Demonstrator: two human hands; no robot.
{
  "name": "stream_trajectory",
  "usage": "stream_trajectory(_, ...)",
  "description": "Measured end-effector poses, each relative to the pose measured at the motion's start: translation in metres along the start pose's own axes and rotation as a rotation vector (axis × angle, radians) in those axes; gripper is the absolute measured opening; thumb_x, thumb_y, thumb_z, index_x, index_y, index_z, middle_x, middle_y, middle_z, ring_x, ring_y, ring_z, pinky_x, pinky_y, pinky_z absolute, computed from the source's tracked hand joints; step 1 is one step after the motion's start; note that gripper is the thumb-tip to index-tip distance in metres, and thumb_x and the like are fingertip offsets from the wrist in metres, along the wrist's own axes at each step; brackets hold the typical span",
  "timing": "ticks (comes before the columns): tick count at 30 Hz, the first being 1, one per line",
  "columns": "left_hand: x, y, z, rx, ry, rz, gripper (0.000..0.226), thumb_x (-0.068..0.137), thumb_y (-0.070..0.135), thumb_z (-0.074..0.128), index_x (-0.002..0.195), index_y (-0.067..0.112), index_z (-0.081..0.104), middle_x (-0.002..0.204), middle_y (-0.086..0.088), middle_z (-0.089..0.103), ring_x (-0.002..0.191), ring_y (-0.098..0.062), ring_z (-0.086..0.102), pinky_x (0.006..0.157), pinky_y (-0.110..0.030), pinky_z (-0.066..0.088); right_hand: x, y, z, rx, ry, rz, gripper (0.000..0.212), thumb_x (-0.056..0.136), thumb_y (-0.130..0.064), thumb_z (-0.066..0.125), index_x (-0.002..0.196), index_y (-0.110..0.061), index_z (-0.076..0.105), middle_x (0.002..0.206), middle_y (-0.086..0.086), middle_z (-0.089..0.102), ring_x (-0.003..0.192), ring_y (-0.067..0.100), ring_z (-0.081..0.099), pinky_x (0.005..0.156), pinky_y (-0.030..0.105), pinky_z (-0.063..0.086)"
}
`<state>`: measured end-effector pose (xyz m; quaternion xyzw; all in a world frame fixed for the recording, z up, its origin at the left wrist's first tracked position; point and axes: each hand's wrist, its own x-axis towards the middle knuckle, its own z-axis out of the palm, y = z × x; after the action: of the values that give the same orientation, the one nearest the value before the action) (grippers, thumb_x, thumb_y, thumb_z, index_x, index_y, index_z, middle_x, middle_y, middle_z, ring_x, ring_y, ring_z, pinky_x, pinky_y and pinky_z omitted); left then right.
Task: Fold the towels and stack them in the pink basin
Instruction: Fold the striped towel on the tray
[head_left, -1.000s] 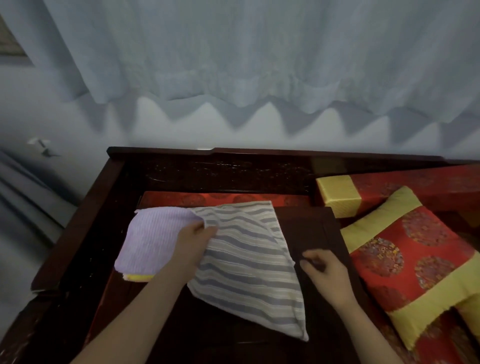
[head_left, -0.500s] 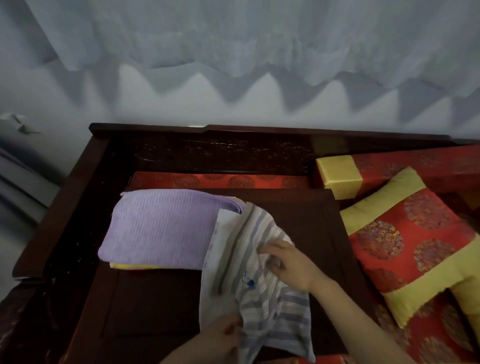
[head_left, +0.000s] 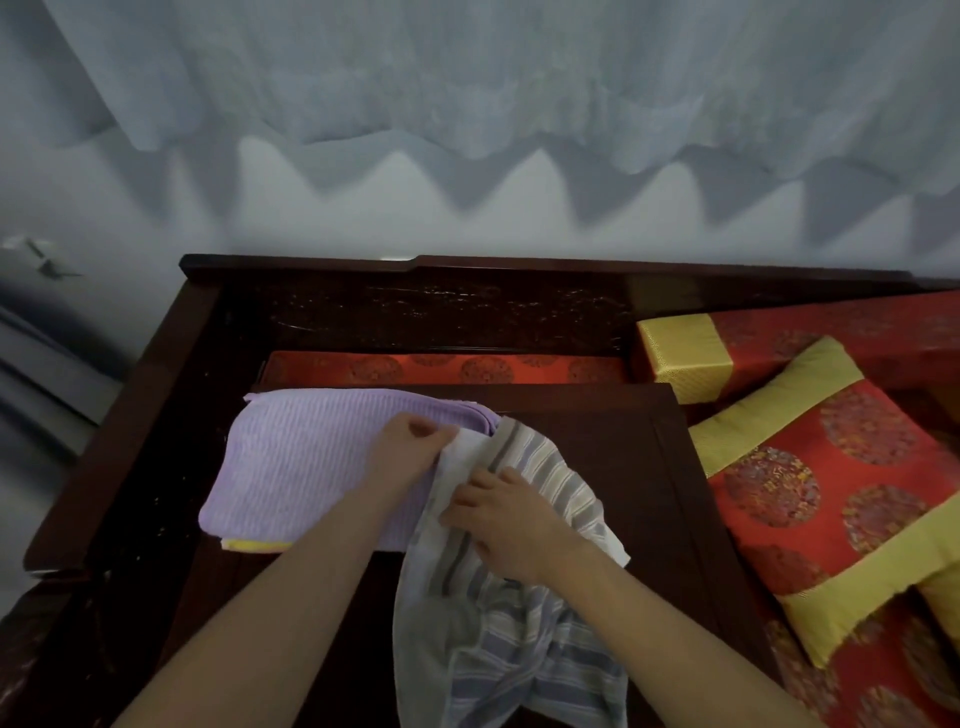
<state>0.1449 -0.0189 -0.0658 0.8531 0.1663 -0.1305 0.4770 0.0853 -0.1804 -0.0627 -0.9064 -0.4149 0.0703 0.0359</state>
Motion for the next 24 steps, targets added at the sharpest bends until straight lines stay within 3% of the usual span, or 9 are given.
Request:
stream_trajectory(3, 0.003, 0.011, 0.006, -0.042, -0.177, -0.059, 0.021, 0.082, 0.024, 0.070, 0.089, 0.004, 0.069, 0.072, -0.011, 0.062, 0.072, -0.022, 0.062, 0.062, -0.026, 0.047, -0.001, 0.000, 0.002, -0.159, -0.049, 0.026, 0.031, 0.053, -0.037, 0.073, 0.084, -0.035, 0.067, 0.079, -0.009, 0.061, 0.082, 0.016, 0.058, 0.079, 0.031, 0.045)
stream_trajectory(6, -0.009, 0.009, 0.005, -0.120, -0.163, 0.047, 0.009, 0.082, 0.017, 0.071, 0.078, 0.013, 0.065, 0.073, -0.003, 0.061, 0.076, -0.019, 0.059, 0.059, -0.019, 0.042, -0.011, 0.003, -0.010, -0.135, 0.000, -0.017, 0.011, 0.057, -0.037, 0.070, 0.066, -0.033, 0.065, 0.078, -0.009, 0.057, 0.085, 0.019, 0.057, 0.084, 0.034, 0.029)
stream_trajectory(8, -0.021, 0.001, 0.003, -0.271, -0.126, 0.081, 0.009, 0.081, 0.016, 0.073, 0.086, 0.011, 0.068, 0.083, -0.003, 0.068, 0.078, -0.015, 0.062, 0.063, -0.018, 0.049, -0.026, 0.011, -0.021, -0.066, 0.053, -0.005, 0.009, 0.065, -0.040, 0.063, 0.065, -0.031, 0.063, 0.083, -0.012, 0.056, 0.096, 0.016, 0.055, 0.086, 0.036, 0.028)
stream_trajectory(11, -0.041, -0.011, -0.001, -0.548, -0.114, -0.005, 0.021, 0.078, 0.010, 0.075, 0.099, 0.009, 0.068, 0.096, -0.010, 0.072, 0.088, -0.021, 0.068, 0.076, -0.032, 0.057, -0.045, 0.020, -0.043, 0.466, 0.178, 0.146, 0.012, 0.083, -0.035, 0.063, 0.079, -0.024, 0.063, 0.080, -0.011, 0.063, 0.088, 0.003, 0.056, 0.092, 0.032, 0.037)
stream_trajectory(13, -0.055, -0.014, -0.001, -0.667, -0.130, -0.046, 0.018, 0.081, 0.004, 0.071, 0.098, 0.009, 0.067, 0.092, -0.009, 0.072, 0.079, -0.017, 0.067, 0.067, -0.026, 0.056, -0.051, 0.021, -0.050, 0.984, 0.283, 0.271, 0.005, 0.089, -0.018, 0.064, 0.091, -0.013, 0.065, 0.077, -0.009, 0.064, 0.076, 0.002, 0.059, 0.079, 0.018, 0.043)
stream_trajectory(14, -0.062, -0.015, -0.002, -0.716, -0.147, -0.059, 0.015, 0.082, 0.003, 0.068, 0.096, 0.009, 0.067, 0.088, -0.008, 0.072, 0.075, -0.016, 0.067, 0.064, -0.024, 0.056, -0.051, 0.022, -0.049, 1.107, 0.339, 0.325, 0.007, 0.090, -0.011, 0.062, 0.096, -0.010, 0.066, 0.078, -0.007, 0.065, 0.075, 0.001, 0.059, 0.075, 0.016, 0.044)
stream_trajectory(18, -0.084, -0.016, -0.005, -0.756, -0.282, -0.027, 0.015, 0.090, 0.004, 0.057, 0.102, 0.004, 0.066, 0.091, -0.012, 0.073, 0.077, -0.020, 0.069, 0.062, -0.028, 0.056, -0.038, 0.015, -0.030, 1.184, 0.420, 0.447, 0.007, 0.085, -0.013, 0.069, 0.091, -0.009, 0.071, 0.078, 0.018, 0.064, 0.068, 0.015, 0.055, 0.065, 0.031, 0.045)
stream_trajectory(21, -0.093, -0.014, -0.006, -0.781, -0.310, 0.010, 0.015, 0.091, 0.002, 0.053, 0.101, 0.000, 0.064, 0.083, -0.009, 0.071, 0.068, -0.015, 0.067, 0.055, -0.025, 0.053, -0.029, 0.008, -0.023, 1.225, 0.495, 0.544, 0.015, 0.077, -0.023, 0.077, 0.076, -0.010, 0.071, 0.063, 0.013, 0.060, 0.059, 0.015, 0.051, 0.057, 0.033, 0.042)
stream_trajectory(24, -0.094, -0.016, -0.009, -0.903, -0.331, -0.008, 0.015, 0.086, 0.007, 0.058, 0.099, 0.002, 0.065, 0.088, -0.014, 0.069, 0.075, -0.021, 0.067, 0.065, -0.033, 0.058, -0.026, 0.007, -0.019, 1.210, 0.566, 0.564, 0.017, 0.076, -0.022, 0.079, 0.068, -0.013, 0.068, 0.058, -0.001, 0.055, 0.054, 0.010, 0.046, 0.053, 0.029, 0.037)
